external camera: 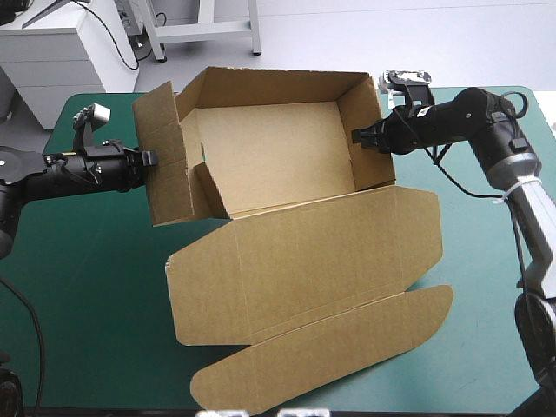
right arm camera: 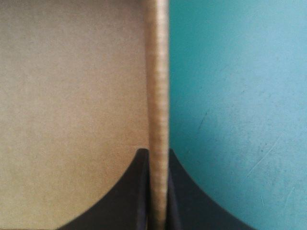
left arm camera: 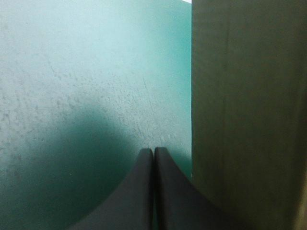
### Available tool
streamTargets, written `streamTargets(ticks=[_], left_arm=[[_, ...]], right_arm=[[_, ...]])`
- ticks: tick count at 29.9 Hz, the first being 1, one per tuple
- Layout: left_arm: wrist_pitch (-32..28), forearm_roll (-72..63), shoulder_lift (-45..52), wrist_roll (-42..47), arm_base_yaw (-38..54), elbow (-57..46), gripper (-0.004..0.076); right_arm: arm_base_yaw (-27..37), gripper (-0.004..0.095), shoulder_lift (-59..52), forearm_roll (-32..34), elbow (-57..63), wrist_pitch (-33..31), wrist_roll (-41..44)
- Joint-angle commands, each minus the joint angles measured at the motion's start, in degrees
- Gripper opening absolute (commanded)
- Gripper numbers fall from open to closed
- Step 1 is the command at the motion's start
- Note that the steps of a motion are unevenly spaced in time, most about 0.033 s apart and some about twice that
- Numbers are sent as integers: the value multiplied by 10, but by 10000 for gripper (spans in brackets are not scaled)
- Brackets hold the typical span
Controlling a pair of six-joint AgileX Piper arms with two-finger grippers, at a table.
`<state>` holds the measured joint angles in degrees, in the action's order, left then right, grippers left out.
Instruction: Fold the box
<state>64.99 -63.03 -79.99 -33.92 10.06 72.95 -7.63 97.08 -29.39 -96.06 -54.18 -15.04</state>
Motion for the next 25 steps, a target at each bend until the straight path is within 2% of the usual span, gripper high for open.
streamTargets(ticks=[1,16,25], left_arm=[[1,-13,39,24,-5,16,-8],[1,30,79,55,-7,16,-8],[-6,44,79,64,-50,16,-4]], right_arm=[[-14,-13,-32,9,-16,42,29],[-61,-14,-14,6,-16,80,42],[-93,-14,3,14,-16,100,47]])
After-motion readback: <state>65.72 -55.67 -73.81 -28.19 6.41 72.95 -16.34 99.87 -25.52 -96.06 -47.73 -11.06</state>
